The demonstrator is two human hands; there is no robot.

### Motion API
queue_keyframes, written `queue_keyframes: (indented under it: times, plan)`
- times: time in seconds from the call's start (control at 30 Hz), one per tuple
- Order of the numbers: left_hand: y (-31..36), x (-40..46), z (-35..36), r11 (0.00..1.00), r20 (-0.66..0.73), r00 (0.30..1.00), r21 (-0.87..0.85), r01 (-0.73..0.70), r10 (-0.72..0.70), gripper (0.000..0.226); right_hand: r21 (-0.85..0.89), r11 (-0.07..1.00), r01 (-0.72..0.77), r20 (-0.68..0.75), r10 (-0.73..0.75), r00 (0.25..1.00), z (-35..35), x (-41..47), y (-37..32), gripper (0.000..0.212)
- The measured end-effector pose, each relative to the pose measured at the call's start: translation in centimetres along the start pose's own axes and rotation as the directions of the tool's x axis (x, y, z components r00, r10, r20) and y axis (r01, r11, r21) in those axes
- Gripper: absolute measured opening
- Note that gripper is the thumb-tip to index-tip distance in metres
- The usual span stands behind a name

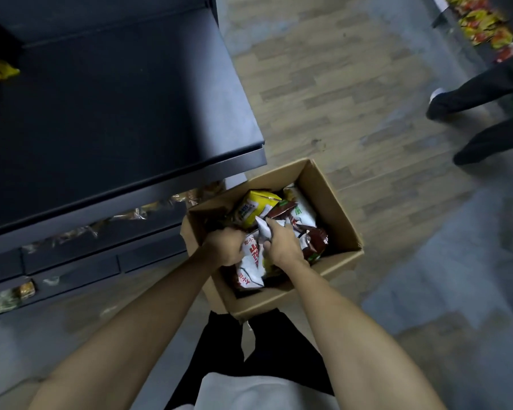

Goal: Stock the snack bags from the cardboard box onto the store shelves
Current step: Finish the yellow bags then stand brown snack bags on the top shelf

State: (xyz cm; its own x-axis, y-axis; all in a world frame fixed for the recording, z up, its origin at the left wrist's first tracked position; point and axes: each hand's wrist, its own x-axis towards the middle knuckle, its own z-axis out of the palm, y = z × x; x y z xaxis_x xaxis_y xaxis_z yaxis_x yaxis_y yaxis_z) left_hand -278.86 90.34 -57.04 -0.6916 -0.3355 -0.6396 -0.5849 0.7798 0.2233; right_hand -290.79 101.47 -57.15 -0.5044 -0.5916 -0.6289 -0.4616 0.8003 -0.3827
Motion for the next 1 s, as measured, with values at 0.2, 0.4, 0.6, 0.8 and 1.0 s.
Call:
queue_keyframes:
  times: [0.2,0.4,0.6,0.8,1.0]
  plan:
    - [0.5,-0.6,-1.4,1.0,0.111,0.994,-0.016,0.021,-0.019,0.036,0.065,0.995,0.07,-0.166,-0.058,0.984,-3.9,-1.6,-0.7,0.061]
    - [1.2,-0.6,-0.5,0.996,0.18,0.983,-0.086,-0.019,0.035,0.035,-0.025,0.994,0.108,-0.243,-0.11,0.964,-8.7,-1.0,-0.4,0.062]
    - [2.7,-0.4,1.6,0.986,0.167,0.974,0.044,-0.164,0.154,0.034,-0.04,0.99,0.138,-0.235,-0.144,0.961,-8.4,-1.0,0.4,0.062]
    - [3.5,-0.2,-1.9,0.978,0.051,0.995,0.184,-0.095,0.087,0.017,-0.056,0.989,0.134,-0.243,-0.144,0.959,-9.0,-1.2,1.0,0.062]
    - [3.2,0.6,-2.5,0.967,0.322,0.929,0.11,-0.229,0.183,0.052,-0.076,0.99,0.115,-0.259,-0.131,0.957,-9.4,-1.2,0.9,0.062]
